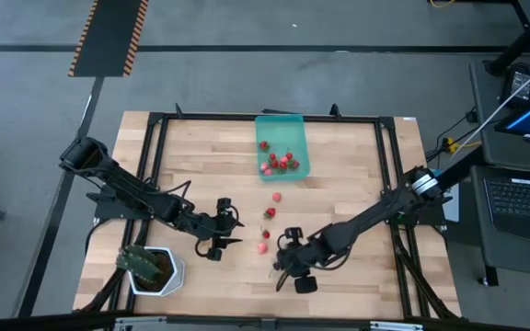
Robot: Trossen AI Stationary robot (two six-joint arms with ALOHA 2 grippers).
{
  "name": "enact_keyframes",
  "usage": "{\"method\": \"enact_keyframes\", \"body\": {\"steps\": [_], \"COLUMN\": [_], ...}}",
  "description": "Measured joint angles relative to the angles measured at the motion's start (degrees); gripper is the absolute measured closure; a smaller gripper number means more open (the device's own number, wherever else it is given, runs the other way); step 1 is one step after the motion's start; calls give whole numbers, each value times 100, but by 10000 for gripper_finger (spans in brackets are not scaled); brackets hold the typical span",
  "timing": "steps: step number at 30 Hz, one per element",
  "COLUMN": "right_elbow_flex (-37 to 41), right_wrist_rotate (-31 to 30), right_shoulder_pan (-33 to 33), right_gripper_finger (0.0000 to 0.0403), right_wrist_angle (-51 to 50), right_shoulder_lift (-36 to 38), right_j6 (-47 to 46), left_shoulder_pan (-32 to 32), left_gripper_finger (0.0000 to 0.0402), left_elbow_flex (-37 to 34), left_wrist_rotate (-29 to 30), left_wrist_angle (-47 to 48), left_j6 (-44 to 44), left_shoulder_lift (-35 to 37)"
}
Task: Pick and placing Produce into tupperware
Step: Put the black cherry into the blue bin
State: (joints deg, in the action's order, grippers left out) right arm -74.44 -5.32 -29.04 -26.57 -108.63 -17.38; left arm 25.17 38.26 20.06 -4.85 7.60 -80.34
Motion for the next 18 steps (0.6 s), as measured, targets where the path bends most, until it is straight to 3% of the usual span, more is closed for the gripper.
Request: {"method": "enact_keyframes", "body": {"steps": [18], "right_elbow_flex": [-245], "right_wrist_rotate": [-4], "right_shoulder_pan": [4], "right_gripper_finger": [256], "right_wrist_angle": [401], "right_shoulder_lift": [-549], "right_j6": [294], "left_shoulder_pan": [-1], "left_gripper_finger": [207], "left_elbow_flex": [0], "left_wrist_rotate": [1], "left_wrist_angle": [95], "left_j6": [0], "left_shoulder_lift": [0]}}
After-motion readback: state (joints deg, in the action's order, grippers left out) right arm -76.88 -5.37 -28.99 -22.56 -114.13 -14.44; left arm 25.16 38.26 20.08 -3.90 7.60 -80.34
